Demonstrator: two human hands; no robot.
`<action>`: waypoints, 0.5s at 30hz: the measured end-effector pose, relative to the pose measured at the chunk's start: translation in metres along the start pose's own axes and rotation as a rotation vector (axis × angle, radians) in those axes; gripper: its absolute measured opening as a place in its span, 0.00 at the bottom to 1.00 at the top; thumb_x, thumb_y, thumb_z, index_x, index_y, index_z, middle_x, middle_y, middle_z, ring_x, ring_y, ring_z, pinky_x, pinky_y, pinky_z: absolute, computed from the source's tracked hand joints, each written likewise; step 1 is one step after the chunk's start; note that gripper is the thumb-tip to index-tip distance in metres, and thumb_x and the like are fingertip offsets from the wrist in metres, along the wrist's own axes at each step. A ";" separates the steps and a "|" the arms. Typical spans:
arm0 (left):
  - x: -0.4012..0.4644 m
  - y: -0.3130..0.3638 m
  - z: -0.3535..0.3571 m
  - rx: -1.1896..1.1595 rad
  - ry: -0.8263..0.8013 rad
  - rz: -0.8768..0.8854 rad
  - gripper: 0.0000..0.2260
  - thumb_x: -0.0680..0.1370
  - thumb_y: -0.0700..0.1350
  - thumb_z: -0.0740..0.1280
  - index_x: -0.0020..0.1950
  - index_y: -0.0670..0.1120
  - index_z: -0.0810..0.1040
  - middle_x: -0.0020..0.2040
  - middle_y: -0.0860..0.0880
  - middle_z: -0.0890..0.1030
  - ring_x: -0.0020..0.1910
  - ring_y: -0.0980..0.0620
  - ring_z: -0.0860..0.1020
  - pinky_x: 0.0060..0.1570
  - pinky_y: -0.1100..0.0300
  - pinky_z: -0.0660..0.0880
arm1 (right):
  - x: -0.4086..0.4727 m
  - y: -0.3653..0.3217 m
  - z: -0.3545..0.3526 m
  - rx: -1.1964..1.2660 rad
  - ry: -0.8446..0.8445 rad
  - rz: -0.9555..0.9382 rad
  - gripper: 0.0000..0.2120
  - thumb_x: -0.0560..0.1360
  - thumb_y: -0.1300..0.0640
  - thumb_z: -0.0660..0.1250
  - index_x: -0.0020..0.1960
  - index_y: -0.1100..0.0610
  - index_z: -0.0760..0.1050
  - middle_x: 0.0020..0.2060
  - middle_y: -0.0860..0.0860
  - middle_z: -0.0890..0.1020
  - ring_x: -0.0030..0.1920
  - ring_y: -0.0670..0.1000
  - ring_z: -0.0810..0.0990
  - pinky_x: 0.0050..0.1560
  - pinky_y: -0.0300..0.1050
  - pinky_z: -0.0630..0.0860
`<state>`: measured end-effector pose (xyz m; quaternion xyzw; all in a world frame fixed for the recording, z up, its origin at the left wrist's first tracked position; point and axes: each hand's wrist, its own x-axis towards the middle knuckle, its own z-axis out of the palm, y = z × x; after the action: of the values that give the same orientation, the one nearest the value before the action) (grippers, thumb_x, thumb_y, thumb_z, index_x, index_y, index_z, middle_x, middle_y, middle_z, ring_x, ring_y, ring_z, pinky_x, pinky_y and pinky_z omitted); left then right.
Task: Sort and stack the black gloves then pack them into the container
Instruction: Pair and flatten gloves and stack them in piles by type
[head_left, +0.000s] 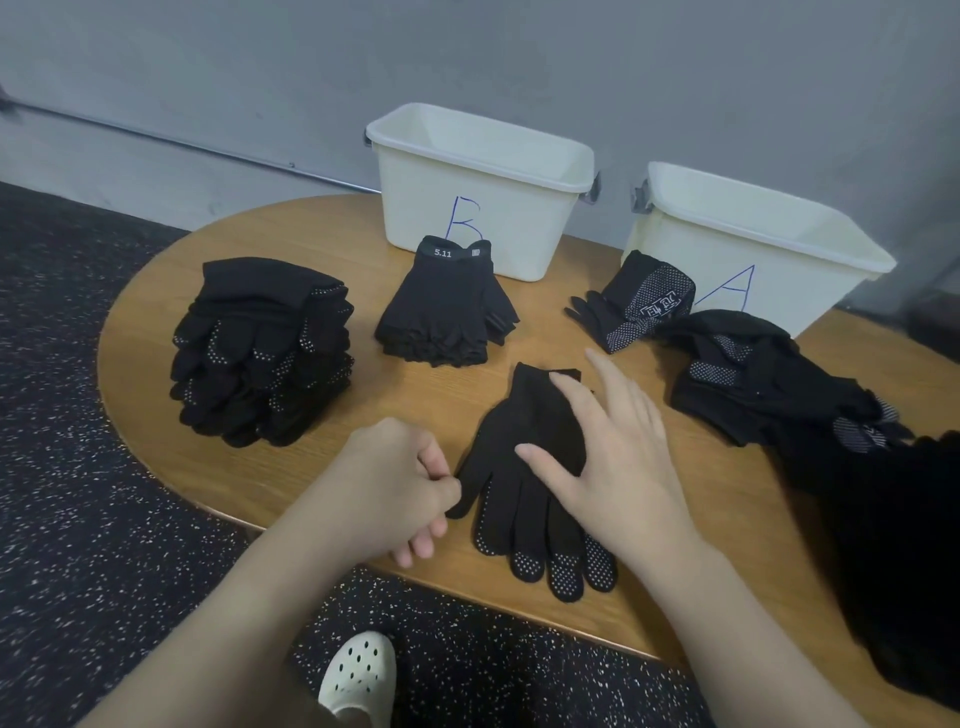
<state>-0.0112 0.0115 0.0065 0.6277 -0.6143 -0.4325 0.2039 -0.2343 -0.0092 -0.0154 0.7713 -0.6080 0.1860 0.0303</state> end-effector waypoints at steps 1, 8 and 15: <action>0.000 0.000 0.001 0.014 0.034 0.018 0.04 0.80 0.42 0.69 0.46 0.46 0.79 0.30 0.48 0.84 0.23 0.52 0.79 0.25 0.63 0.73 | -0.003 0.001 0.000 0.008 -0.022 -0.018 0.34 0.76 0.33 0.65 0.76 0.49 0.69 0.79 0.52 0.62 0.79 0.53 0.60 0.81 0.54 0.50; 0.018 -0.006 0.021 0.221 0.292 0.529 0.05 0.79 0.46 0.69 0.50 0.56 0.82 0.46 0.59 0.76 0.47 0.60 0.75 0.49 0.64 0.73 | -0.020 -0.002 -0.002 0.081 -0.114 -0.087 0.39 0.75 0.25 0.56 0.78 0.46 0.66 0.80 0.47 0.60 0.80 0.47 0.55 0.81 0.52 0.47; 0.045 -0.002 0.034 0.451 0.168 0.615 0.19 0.85 0.48 0.61 0.76 0.53 0.72 0.81 0.55 0.63 0.81 0.56 0.56 0.80 0.56 0.52 | -0.025 0.001 -0.005 0.211 -0.270 -0.063 0.53 0.69 0.18 0.55 0.84 0.44 0.46 0.83 0.40 0.46 0.81 0.40 0.41 0.82 0.48 0.42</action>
<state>-0.0425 -0.0212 -0.0270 0.4766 -0.8345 -0.1524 0.2306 -0.2416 0.0148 -0.0188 0.8069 -0.5591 0.1424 -0.1267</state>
